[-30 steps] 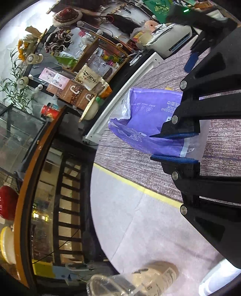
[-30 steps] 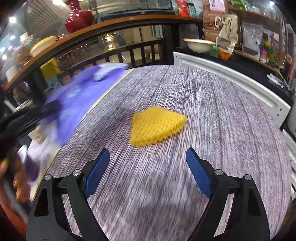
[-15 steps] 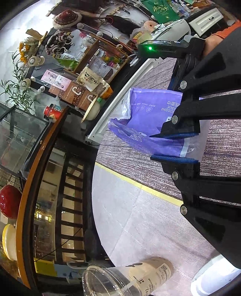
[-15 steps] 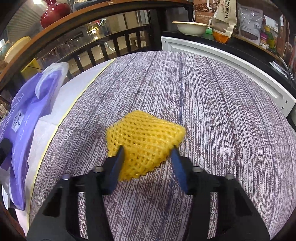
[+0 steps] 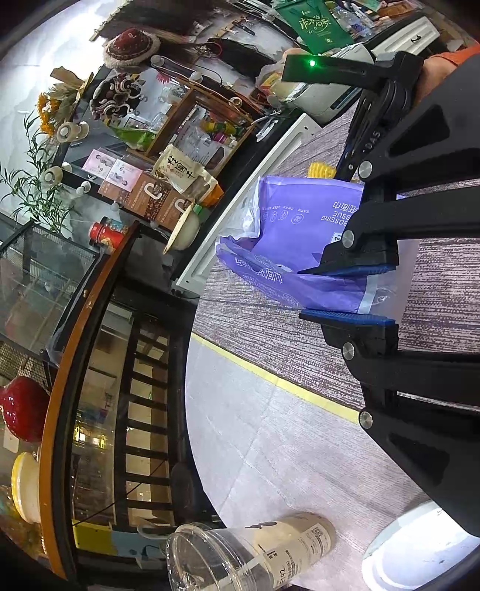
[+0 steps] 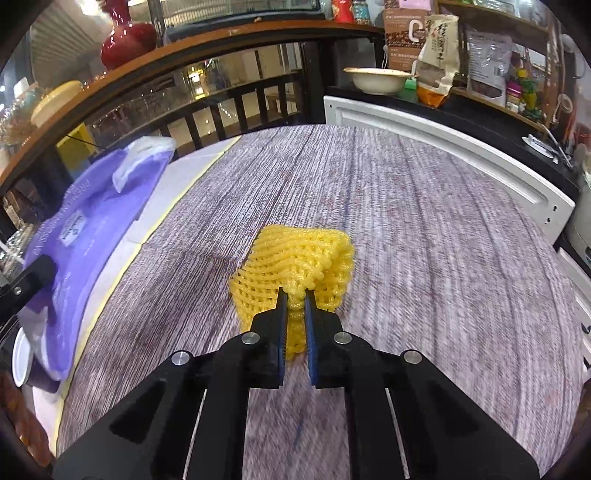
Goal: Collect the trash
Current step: 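Carry the yellow net over the bin and open the right gripper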
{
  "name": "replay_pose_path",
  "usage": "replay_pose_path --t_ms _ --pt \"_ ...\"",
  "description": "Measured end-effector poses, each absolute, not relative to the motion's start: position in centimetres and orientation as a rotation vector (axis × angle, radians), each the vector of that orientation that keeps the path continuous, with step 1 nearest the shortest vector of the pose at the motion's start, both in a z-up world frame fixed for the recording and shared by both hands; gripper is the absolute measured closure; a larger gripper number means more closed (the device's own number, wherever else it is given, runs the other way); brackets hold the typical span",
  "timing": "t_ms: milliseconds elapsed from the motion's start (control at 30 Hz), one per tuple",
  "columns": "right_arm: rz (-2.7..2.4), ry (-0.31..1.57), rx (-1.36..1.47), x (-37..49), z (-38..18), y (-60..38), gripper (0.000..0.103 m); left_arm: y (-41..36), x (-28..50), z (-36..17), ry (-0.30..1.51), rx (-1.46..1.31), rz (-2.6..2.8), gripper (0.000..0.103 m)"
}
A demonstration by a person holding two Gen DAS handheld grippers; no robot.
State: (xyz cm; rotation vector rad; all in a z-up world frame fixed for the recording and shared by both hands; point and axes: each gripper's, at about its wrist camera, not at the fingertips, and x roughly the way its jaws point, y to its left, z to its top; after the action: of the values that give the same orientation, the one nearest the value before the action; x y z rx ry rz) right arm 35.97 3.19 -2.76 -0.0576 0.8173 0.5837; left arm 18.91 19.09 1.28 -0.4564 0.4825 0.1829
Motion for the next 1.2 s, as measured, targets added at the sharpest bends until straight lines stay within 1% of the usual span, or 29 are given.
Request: replay_pose_path --t_ms 500,1200 --pt "0.539 0.719 -0.006 29.9 -0.5 -5.4 0.094 13.9 17.5 1.3 0.502 -0.419 0.077 0.087" --pt "0.353 0.652 0.152 24.9 -1.1 -19.5 0.093 4.2 17.9 1.5 0.531 -0.38 -0.117 0.087"
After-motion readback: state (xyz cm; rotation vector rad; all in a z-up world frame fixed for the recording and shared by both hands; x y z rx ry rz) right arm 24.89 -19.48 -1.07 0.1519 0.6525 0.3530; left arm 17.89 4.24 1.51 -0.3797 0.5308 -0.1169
